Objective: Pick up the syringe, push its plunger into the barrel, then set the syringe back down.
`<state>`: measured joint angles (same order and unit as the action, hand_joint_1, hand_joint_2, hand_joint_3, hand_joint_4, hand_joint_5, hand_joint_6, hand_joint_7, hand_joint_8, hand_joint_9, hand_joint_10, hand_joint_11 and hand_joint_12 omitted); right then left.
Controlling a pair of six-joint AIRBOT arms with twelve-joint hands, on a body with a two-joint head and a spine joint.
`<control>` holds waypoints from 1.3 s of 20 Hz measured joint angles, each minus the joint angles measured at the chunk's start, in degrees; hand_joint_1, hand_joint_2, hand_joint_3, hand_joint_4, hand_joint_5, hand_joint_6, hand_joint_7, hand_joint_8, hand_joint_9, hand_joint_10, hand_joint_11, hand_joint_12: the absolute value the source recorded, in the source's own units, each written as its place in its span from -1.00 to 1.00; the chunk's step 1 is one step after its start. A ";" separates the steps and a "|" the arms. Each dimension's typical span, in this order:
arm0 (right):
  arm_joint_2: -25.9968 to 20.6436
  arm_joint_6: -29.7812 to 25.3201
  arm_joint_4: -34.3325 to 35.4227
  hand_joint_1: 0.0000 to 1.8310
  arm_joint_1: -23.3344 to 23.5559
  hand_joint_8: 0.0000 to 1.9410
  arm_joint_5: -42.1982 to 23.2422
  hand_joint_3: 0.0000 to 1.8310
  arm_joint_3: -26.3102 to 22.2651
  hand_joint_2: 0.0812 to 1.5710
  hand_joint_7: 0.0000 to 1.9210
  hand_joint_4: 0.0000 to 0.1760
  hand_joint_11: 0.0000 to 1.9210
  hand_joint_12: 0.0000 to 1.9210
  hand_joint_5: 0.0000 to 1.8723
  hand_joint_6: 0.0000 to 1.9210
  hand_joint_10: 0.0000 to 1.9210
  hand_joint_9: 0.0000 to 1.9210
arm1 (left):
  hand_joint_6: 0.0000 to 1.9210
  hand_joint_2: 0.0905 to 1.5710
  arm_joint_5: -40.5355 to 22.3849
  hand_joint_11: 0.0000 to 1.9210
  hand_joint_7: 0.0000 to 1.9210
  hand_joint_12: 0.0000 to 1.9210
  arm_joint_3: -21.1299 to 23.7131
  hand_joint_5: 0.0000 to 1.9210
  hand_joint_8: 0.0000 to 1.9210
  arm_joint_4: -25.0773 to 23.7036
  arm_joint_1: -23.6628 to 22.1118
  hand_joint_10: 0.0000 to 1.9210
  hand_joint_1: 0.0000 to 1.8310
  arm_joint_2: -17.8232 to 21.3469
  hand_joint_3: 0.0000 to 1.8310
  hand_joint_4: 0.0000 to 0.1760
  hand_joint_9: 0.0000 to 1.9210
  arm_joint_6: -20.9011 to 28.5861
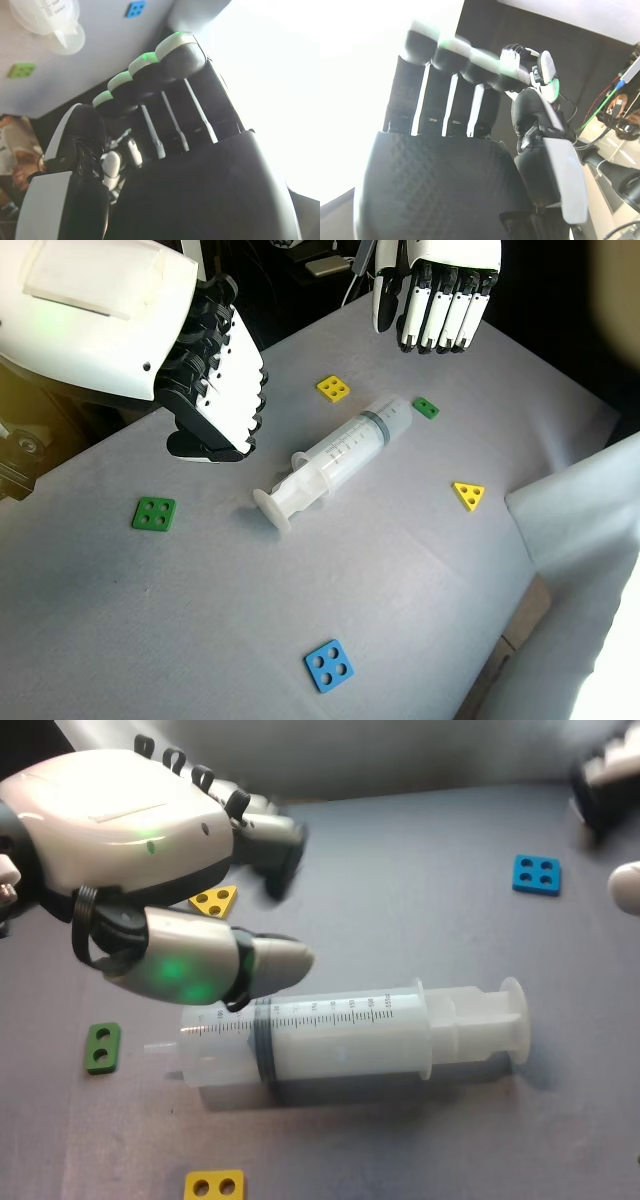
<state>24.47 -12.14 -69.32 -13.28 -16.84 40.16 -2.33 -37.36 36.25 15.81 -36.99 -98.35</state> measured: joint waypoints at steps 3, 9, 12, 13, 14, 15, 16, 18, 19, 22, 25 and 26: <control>0.00 0.02 -0.02 -1.00 0.22 -1.00 -0.02 -0.97 -0.04 0.66 -0.91 -1.00 -1.00 -1.00 -0.90 -0.99 -0.99 -0.94 | -1.00 0.60 0.09 -1.00 -0.85 -0.76 -0.02 -0.86 -1.00 -0.35 -0.11 -1.00 -1.00 0.02 -0.99 -1.00 -0.90 0.00; 0.00 0.04 0.02 -1.00 0.22 -0.99 0.02 -0.98 -0.04 0.67 -0.89 -1.00 -0.99 -1.00 -0.88 -0.99 -0.99 -0.93 | -1.00 0.48 0.11 -1.00 -0.91 -0.67 -0.13 -0.93 -1.00 1.20 0.02 -1.00 -0.77 0.00 -1.00 -1.00 -0.91 0.00; 0.00 0.02 0.02 -1.00 0.22 -0.99 0.00 -0.98 -0.17 0.67 -0.89 -1.00 -1.00 -1.00 -0.88 -0.99 -0.99 -0.92 | -1.00 0.32 -6.40 -1.00 -1.00 -0.88 1.92 -1.00 -1.00 3.89 5.51 -1.00 -0.23 -0.13 -1.00 -1.00 -0.99 1.31; 0.00 0.02 0.02 -1.00 0.22 -0.99 0.02 -0.98 -0.17 0.67 -0.88 -1.00 -0.99 -0.99 -0.87 -0.99 -0.99 -0.92 | -1.00 0.25 -8.87 -1.00 -1.00 -0.85 2.71 -1.00 -1.00 3.45 7.61 -1.00 -0.15 -0.74 -1.00 -1.00 -1.00 3.69; 0.00 0.02 0.02 -1.00 0.22 -0.99 0.02 -0.98 -0.20 0.67 -0.88 -1.00 -0.98 -0.99 -0.87 -0.99 -0.98 -0.91 | -1.00 0.20 -11.69 -1.00 -1.00 -0.80 3.26 -1.00 -1.00 2.21 9.73 -1.00 -0.04 -1.57 -1.00 -1.00 -1.00 6.03; 0.00 0.02 0.02 -1.00 0.22 -1.00 -0.02 -0.98 -0.35 0.68 -0.88 -1.00 -0.99 -0.99 -0.87 -0.99 -0.99 -0.92 | -1.00 0.16 -16.83 -1.00 -0.98 -0.68 3.87 -0.99 -1.00 1.68 13.55 -0.99 0.16 -3.80 -1.00 -1.00 -0.97 8.41; 0.00 0.04 0.02 -1.00 0.22 -1.00 -0.02 -0.98 -0.35 0.68 -0.88 -1.00 -0.99 -0.99 -0.87 -0.99 -0.99 -0.92 | -1.00 0.16 -18.40 -1.00 -0.98 -0.68 3.93 -0.99 -1.00 1.95 14.58 -0.99 0.16 -4.81 -1.00 -1.00 -0.97 8.41; 0.00 0.11 0.02 -1.00 0.22 -1.00 0.00 -0.98 -0.35 0.68 -0.88 -1.00 -0.99 -0.99 -0.87 -0.99 -0.99 -0.92 | -1.00 0.16 -23.63 -1.00 -0.97 -0.65 3.82 -0.97 -1.00 3.78 17.14 -1.00 0.28 -8.24 -1.00 -1.00 -0.97 8.17; 0.00 0.20 0.02 -1.00 0.22 -0.99 0.00 -0.99 -0.35 0.68 -0.87 -1.00 -0.98 -0.98 -0.87 -0.99 -0.99 -0.91 | -1.00 0.16 -25.27 -1.00 -0.97 -0.61 3.67 -0.97 -1.00 5.53 17.79 -1.00 0.30 -9.92 -1.00 -1.00 -0.96 6.86; 0.00 0.26 0.02 -1.00 0.22 -1.00 -0.02 -0.99 -0.37 0.68 -0.88 -1.00 -0.99 -0.97 -0.87 -0.99 -0.99 -0.92 | -1.00 0.18 -27.36 -1.00 -0.98 -0.61 2.40 -1.00 -1.00 14.73 17.99 -1.00 0.37 -14.80 -0.99 -1.00 -0.96 -2.43; 0.00 0.31 0.02 -1.00 0.22 -1.00 0.00 -1.00 -0.37 0.67 -0.87 -1.00 -1.00 -0.88 -0.86 -1.00 -1.00 -0.90 | -0.99 0.20 -30.80 -1.00 -0.97 -0.61 1.73 -0.96 -1.00 21.62 18.23 -1.00 0.43 -17.90 -1.00 -1.00 -0.95 -11.06; 0.00 0.31 0.02 -1.00 0.22 -1.00 0.00 -1.00 -0.37 0.67 -0.87 -1.00 -1.00 -0.88 -0.86 -1.00 -1.00 -0.90 | -0.99 0.20 -31.19 -1.00 -0.97 -0.61 1.42 -0.96 -1.00 21.66 18.51 -1.00 0.43 -18.27 -1.00 -1.00 -0.95 -11.58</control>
<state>24.47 -11.84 -69.30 -13.06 -16.84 39.79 -33.52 -35.94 57.91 34.33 -55.27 -109.93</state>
